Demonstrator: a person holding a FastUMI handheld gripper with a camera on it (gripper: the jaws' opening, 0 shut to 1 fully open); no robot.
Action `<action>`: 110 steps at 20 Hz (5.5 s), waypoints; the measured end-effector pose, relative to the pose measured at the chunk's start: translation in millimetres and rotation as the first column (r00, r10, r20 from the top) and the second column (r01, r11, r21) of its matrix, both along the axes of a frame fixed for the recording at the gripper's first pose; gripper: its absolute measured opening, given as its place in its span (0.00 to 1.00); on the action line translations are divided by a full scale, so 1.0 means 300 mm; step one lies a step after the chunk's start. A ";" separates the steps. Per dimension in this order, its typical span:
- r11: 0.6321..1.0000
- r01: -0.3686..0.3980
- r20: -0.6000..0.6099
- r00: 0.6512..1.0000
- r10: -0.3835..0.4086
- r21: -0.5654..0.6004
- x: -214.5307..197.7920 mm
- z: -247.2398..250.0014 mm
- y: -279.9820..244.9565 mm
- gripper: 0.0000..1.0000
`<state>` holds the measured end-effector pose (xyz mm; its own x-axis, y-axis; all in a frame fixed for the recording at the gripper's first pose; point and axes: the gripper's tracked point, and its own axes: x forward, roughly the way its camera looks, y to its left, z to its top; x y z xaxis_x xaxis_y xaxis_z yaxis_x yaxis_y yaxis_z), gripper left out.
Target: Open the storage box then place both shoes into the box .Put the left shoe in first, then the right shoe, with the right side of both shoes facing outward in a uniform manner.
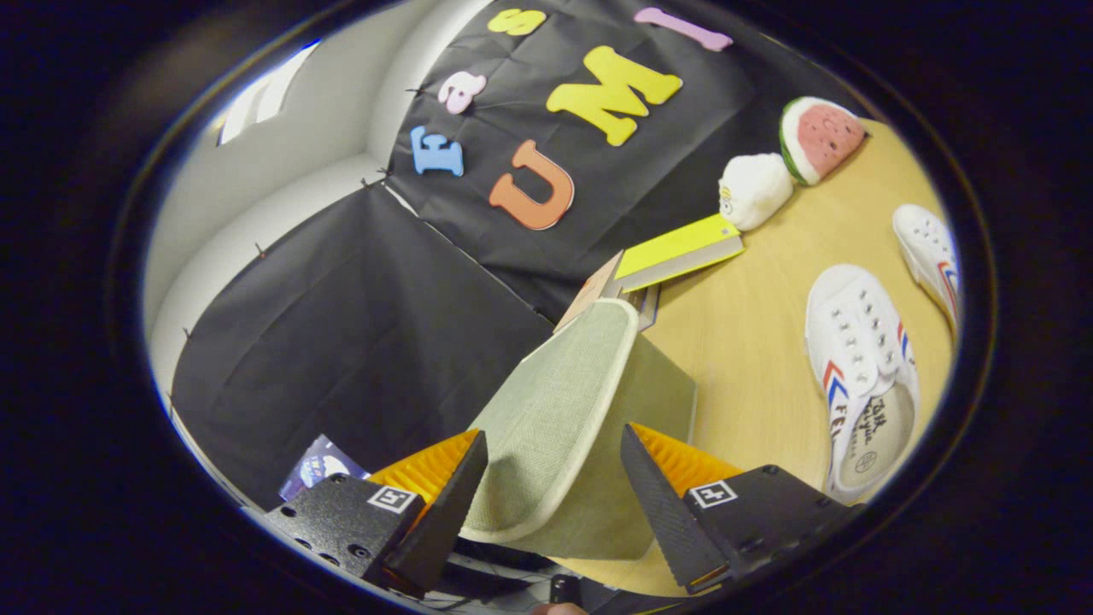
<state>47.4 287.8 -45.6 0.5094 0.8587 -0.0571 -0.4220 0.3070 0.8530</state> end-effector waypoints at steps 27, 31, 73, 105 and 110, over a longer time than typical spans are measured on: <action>0.998 -0.033 0.124 0.992 0.039 -0.048 -0.015 0.593 0.200 0.11; 0.994 -0.047 0.162 0.985 0.063 -0.101 -0.028 0.721 0.370 0.14; 0.595 0.523 0.450 0.847 -0.282 -0.611 0.087 0.210 -0.532 1.00; 0.651 -0.046 -0.308 0.905 -0.294 -0.758 0.230 -0.448 -0.517 0.31; 0.690 -0.013 -0.309 0.901 -0.306 -0.723 0.229 -0.440 -0.519 0.07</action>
<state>115.9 132.2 -177.5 0.4225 0.3994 -0.8136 -0.0135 0.9003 0.4350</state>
